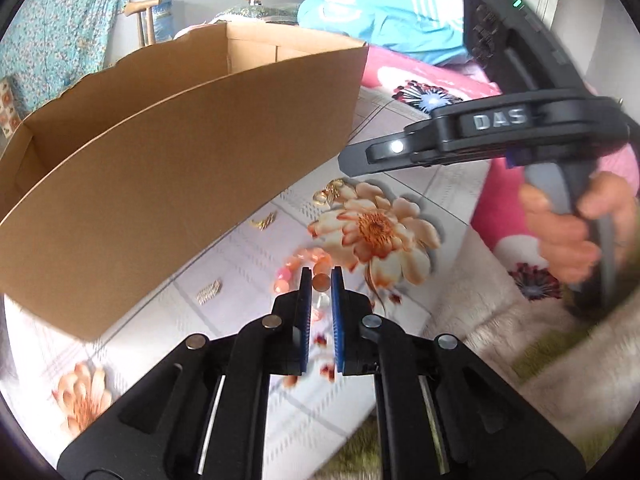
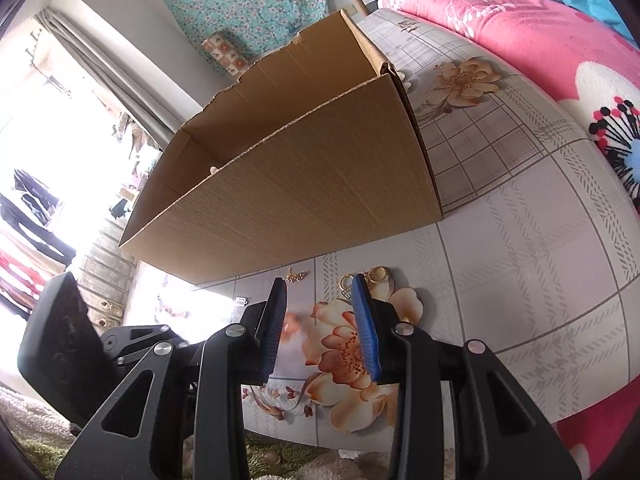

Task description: Organize jewelry

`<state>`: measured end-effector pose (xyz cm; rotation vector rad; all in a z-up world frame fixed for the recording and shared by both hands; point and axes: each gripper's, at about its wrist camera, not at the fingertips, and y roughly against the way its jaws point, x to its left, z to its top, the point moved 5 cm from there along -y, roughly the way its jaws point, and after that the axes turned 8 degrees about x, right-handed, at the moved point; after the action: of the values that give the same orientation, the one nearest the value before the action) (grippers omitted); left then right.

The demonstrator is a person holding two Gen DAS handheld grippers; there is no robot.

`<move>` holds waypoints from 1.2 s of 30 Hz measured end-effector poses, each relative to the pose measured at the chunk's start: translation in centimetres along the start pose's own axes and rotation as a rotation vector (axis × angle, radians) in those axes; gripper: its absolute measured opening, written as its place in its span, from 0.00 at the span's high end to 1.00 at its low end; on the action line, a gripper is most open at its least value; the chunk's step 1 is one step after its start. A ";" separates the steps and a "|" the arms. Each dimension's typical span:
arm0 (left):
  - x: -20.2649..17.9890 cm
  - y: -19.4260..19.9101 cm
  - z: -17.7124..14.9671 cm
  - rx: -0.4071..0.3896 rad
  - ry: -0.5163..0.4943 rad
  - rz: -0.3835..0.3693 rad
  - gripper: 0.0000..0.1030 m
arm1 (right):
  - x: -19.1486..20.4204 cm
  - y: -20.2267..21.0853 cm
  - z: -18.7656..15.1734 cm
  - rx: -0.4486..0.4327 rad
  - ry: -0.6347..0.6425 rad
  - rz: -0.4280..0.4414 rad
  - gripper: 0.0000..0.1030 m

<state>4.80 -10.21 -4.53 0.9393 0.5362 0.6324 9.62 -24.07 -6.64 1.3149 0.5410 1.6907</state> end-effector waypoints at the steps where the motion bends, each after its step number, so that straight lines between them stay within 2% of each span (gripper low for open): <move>1: 0.4 0.2 -0.6 0.012 0.009 0.006 0.92 | 0.0 -0.1 -0.1 0.006 -0.002 0.003 0.67; 4: 2.0 0.3 -2.5 0.056 0.067 0.046 0.92 | 0.1 -0.5 -0.3 0.020 0.003 -0.003 0.67; 11: 7.6 1.6 -4.3 0.076 0.259 0.158 0.91 | 1.3 -1.3 -0.8 0.036 0.055 -0.033 0.67; 13: 8.6 2.0 -5.0 0.088 0.298 0.170 0.76 | 1.7 -1.4 -0.8 0.040 0.069 -0.043 0.67; 15: 9.1 2.9 -5.2 0.069 0.331 0.172 0.69 | 2.0 -1.4 -0.8 0.038 0.081 -0.050 0.67; 20: 8.9 4.0 -3.9 -0.003 0.337 0.125 0.67 | 3.0 -1.8 -0.6 0.025 0.099 -0.047 0.67; 24: 7.4 2.4 -1.4 -0.021 0.320 0.073 0.67 | 3.5 -2.0 -0.6 0.008 0.116 -0.062 0.67; 29: 6.6 -0.4 0.4 0.010 0.324 0.110 0.67 | 4.8 -2.3 -1.2 -0.018 0.156 -0.092 0.67; 36: 6.1 -2.7 0.8 0.074 0.293 0.209 0.67 | 5.8 -3.3 -1.4 -0.011 0.201 -0.118 0.67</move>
<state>10.30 -7.55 -7.40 0.9866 0.7313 0.9528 9.39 -17.23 -6.63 1.0901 0.7105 1.7346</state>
